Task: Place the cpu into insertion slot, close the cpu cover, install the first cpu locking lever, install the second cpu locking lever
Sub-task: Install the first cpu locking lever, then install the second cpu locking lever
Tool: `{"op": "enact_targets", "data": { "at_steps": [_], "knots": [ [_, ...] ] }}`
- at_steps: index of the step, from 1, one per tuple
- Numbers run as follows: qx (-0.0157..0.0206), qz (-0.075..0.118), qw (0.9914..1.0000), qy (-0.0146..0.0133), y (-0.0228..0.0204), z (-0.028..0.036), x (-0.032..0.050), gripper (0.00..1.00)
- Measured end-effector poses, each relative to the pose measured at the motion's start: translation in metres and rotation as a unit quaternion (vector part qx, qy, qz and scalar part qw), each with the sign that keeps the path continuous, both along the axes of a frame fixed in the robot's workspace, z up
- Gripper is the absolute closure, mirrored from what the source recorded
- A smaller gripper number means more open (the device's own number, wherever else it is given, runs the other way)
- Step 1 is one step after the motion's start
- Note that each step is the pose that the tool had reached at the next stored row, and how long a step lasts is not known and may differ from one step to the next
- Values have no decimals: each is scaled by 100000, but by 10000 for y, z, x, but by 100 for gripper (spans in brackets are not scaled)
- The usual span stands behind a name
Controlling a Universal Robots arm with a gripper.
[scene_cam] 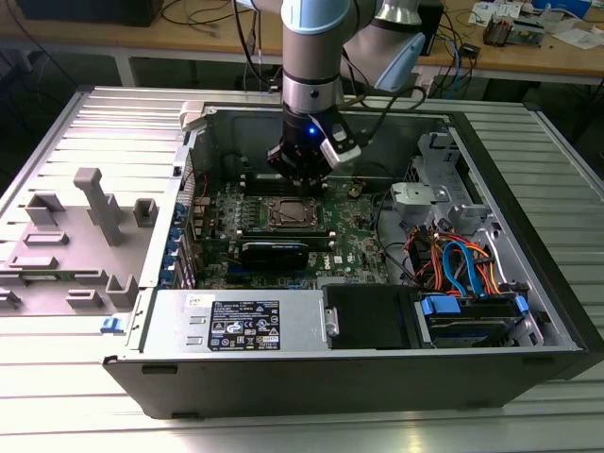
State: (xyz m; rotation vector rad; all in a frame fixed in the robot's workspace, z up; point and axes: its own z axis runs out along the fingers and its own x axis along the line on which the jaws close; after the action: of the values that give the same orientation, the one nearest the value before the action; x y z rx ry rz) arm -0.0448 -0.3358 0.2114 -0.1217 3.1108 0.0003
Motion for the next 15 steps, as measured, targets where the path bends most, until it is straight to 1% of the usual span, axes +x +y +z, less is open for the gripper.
{"op": "enact_targets", "data": {
  "at_steps": [1,2,3,4,6,12,15],
  "knots": [
    [-44,6,100000,-14,-3,0,1,89],
    [-246,-6,100000,-4,-5,0,0,89],
    [-609,-2,99998,2,-7,1,0,89],
    [-629,4,99998,4,-7,2,0,89],
    [-946,-5,99996,2,-7,1,0,89],
    [-1003,-4,99995,-2,-7,1,0,89],
    [-1005,-8,99995,1,-16,1,0,89]
  ]
}}
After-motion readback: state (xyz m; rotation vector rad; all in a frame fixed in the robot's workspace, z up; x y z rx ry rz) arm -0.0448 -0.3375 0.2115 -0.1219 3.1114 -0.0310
